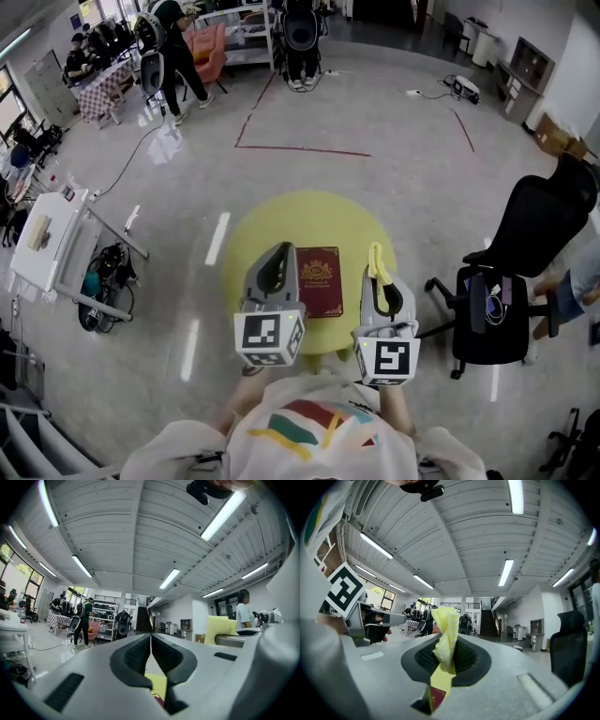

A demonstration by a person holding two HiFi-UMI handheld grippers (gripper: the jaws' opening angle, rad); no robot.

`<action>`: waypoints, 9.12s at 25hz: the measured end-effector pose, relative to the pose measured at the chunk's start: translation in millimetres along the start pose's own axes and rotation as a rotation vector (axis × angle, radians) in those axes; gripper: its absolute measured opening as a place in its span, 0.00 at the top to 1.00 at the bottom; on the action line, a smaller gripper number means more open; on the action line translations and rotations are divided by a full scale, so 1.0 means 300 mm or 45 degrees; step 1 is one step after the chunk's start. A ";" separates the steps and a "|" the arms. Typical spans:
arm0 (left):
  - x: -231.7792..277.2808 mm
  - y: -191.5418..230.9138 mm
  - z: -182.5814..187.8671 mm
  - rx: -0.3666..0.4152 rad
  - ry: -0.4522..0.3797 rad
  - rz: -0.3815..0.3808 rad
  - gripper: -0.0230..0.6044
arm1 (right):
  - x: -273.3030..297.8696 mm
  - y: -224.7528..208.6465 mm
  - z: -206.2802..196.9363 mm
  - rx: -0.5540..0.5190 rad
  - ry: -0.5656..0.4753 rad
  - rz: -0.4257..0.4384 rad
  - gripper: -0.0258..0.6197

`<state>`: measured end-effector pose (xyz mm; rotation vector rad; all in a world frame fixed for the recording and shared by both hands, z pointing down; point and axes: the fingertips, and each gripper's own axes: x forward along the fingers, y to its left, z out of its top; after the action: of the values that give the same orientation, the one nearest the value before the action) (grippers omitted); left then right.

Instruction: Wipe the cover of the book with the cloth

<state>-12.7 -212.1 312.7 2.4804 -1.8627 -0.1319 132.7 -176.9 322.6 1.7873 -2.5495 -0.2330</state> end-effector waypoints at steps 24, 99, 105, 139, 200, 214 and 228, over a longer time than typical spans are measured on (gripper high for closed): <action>0.095 0.147 -0.551 -0.436 0.502 0.079 0.61 | -0.038 -0.075 -0.056 0.013 0.055 -0.020 0.92; -0.098 0.132 -1.191 -0.564 1.262 0.079 0.84 | 0.640 0.142 -0.743 -1.290 0.795 0.716 0.92; -0.104 0.133 -1.197 -0.581 1.260 0.102 0.84 | 0.653 0.184 -0.923 -1.360 0.960 0.848 0.92; -0.095 0.138 -1.188 -0.576 1.248 0.120 0.84 | 0.481 0.207 -1.179 -1.456 1.195 0.983 0.92; -0.133 0.258 -0.973 -0.681 0.911 0.212 0.94 | 0.528 0.360 -0.837 -1.252 1.038 1.055 0.92; -0.290 0.370 -0.975 -0.769 0.844 0.349 0.94 | 0.639 0.423 -1.132 -1.320 1.260 0.999 0.92; -0.281 0.352 -0.964 -0.762 0.822 0.314 0.94 | 0.325 0.497 -1.099 -1.267 1.245 1.133 0.92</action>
<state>-111.0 -166.9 613.0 1.6233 -1.5286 0.0988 -6.6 -255.0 661.5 0.2102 -1.6893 -0.3627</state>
